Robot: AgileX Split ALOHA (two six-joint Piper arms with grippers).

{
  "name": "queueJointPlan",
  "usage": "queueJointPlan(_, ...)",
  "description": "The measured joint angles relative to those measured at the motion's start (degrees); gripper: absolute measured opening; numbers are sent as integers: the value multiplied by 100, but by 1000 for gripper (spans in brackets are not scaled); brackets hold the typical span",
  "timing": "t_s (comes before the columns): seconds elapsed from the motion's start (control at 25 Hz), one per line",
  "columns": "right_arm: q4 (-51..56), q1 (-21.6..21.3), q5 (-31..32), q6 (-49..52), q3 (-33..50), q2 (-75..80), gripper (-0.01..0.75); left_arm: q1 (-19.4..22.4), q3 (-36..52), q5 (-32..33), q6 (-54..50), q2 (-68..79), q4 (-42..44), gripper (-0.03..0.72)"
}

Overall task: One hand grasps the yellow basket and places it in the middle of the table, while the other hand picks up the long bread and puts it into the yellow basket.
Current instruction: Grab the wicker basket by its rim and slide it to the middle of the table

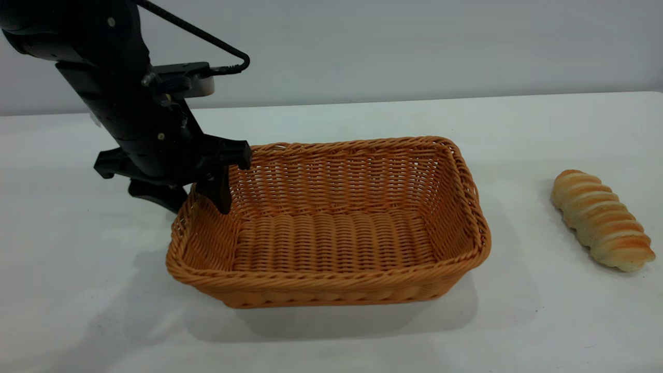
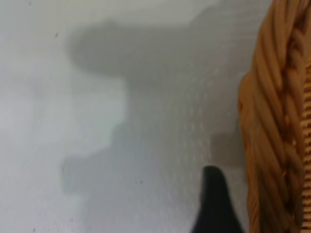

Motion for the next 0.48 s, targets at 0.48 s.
queueJointPlan(0.48,0,0,-1308,-293,0,1532,556,0,-6,640,-31,-1073,361,583)
